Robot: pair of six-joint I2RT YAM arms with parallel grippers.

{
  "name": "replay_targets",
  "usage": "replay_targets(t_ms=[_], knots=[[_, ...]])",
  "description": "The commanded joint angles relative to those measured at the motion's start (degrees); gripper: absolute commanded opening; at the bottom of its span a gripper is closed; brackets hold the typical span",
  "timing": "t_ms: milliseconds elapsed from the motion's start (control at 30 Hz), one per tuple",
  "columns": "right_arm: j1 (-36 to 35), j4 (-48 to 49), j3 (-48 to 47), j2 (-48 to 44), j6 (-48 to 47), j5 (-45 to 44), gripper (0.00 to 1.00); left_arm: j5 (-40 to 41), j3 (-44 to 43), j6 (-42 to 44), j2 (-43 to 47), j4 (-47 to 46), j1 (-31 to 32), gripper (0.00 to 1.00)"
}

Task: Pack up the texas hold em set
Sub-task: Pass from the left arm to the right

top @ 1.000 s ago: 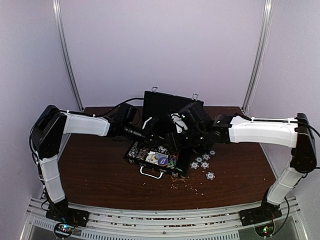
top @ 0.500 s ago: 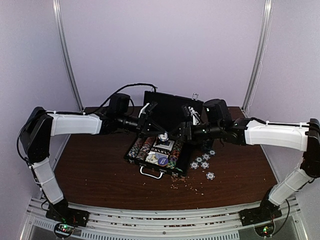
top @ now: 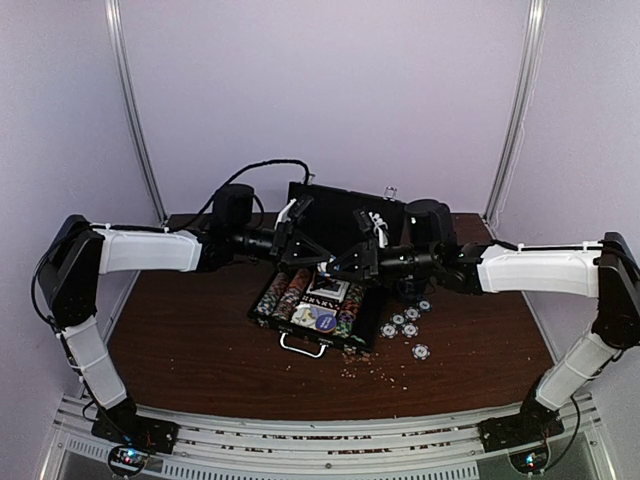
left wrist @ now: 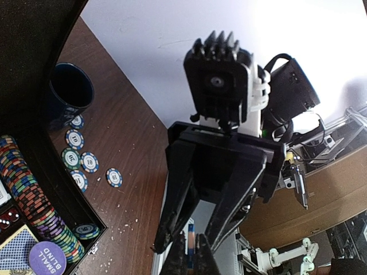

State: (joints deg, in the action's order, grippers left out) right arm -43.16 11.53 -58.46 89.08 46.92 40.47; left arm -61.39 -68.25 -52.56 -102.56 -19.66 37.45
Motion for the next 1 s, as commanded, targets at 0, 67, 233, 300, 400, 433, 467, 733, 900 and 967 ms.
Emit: replay_targets(t_ms=[0,67,233,300,400,433,467,733,900,967], knots=[[0.6,4.1,0.6,0.7,1.3,1.8,0.21,-1.5,0.6,-1.5,2.0,-5.4,-0.3,0.0],[0.7,5.3,1.0,0.7,2.0,1.8,0.17,-1.6,0.6,-1.6,1.8,-5.6,-0.3,0.0],[1.1,7.6,1.3,1.2,3.4,2.1,0.11,-1.7,0.6,-1.9,1.3,-5.9,-0.3,0.0],[1.2,8.4,1.1,1.4,3.8,2.3,0.09,-1.6,0.5,-2.1,1.3,-6.1,-0.4,0.0],[1.5,8.4,0.7,1.7,4.0,2.4,0.03,-1.6,0.3,-2.0,1.2,-6.4,-0.3,0.0],[1.5,8.5,0.7,1.5,4.0,2.4,0.0,-1.5,0.3,-1.9,1.2,-6.4,-0.3,0.0],[1.6,8.5,0.6,1.5,4.1,2.4,0.0,-1.5,0.3,-1.7,1.2,-6.3,-0.3,0.0],[2.1,0.3,0.3,-1.4,-1.2,0.0,0.0,3.6,1.3,1.3,2.7,-2.8,-1.0,0.5],[2.2,-9.2,-0.6,-3.5,-7.2,-3.4,0.0,8.2,2.4,4.9,5.3,1.5,-3.3,0.65],[2.1,-17.5,-2.9,-3.3,-12.5,-6.3,0.0,12.5,2.1,8.6,7.0,7.2,-4.6,0.66]])
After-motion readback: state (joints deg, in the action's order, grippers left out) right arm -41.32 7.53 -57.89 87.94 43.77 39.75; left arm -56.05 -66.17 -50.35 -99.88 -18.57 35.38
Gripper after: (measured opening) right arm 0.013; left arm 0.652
